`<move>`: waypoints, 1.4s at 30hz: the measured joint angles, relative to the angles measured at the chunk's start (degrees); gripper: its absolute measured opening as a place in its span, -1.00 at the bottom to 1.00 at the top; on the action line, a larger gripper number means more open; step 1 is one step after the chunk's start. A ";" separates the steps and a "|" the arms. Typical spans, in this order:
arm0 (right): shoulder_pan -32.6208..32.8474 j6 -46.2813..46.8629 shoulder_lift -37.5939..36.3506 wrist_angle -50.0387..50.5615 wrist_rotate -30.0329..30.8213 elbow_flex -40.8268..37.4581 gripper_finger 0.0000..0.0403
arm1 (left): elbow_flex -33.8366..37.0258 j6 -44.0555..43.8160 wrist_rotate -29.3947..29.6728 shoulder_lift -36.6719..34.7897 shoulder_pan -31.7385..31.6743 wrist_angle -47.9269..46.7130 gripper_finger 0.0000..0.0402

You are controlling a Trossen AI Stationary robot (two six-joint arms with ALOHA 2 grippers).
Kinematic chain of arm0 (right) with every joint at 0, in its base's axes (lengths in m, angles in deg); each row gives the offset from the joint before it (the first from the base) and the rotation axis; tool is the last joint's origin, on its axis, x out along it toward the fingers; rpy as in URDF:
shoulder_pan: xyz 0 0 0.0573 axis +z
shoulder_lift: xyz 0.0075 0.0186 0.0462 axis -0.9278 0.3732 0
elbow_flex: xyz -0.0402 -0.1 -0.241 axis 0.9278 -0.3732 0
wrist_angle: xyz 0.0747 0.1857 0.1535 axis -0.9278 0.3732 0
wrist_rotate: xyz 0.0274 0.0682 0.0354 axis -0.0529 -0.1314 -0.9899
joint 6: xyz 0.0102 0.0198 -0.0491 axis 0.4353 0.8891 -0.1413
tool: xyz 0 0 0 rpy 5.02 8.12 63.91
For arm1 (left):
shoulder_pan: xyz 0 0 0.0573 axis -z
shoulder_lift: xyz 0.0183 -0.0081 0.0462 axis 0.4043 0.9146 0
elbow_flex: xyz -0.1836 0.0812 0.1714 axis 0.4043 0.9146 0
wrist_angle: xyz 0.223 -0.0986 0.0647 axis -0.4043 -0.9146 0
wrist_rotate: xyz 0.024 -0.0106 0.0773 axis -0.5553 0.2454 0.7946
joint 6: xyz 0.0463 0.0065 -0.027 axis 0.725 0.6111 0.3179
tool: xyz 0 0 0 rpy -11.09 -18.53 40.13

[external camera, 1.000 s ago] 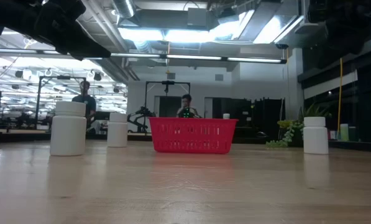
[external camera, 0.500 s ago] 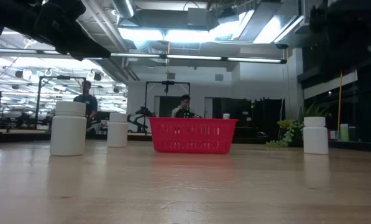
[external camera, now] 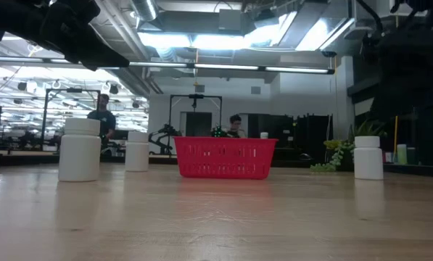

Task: Pick and place pill bottles into a basket
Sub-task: Put the white pill bottle into the red basket

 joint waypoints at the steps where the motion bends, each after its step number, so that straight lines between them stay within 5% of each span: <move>1: -0.08 0.75 0.00 -0.07 0.17 -0.63 0.46 | 0.00 0.00 0.00 0.00 0.00 0.00 -0.97; 12: -0.68 2.39 0.00 -7.68 0.37 -7.25 0.46 | 0.00 0.00 0.00 0.00 0.00 0.02 -0.97; 18: -0.68 1.99 0.00 -7.95 5.42 -7.26 0.46 | 0.00 0.00 0.00 0.00 0.00 0.02 -0.96; 42: -0.68 2.39 7.10 -12.27 8.05 -7.26 0.36 | 0.00 0.00 0.00 0.00 0.00 -0.02 -0.97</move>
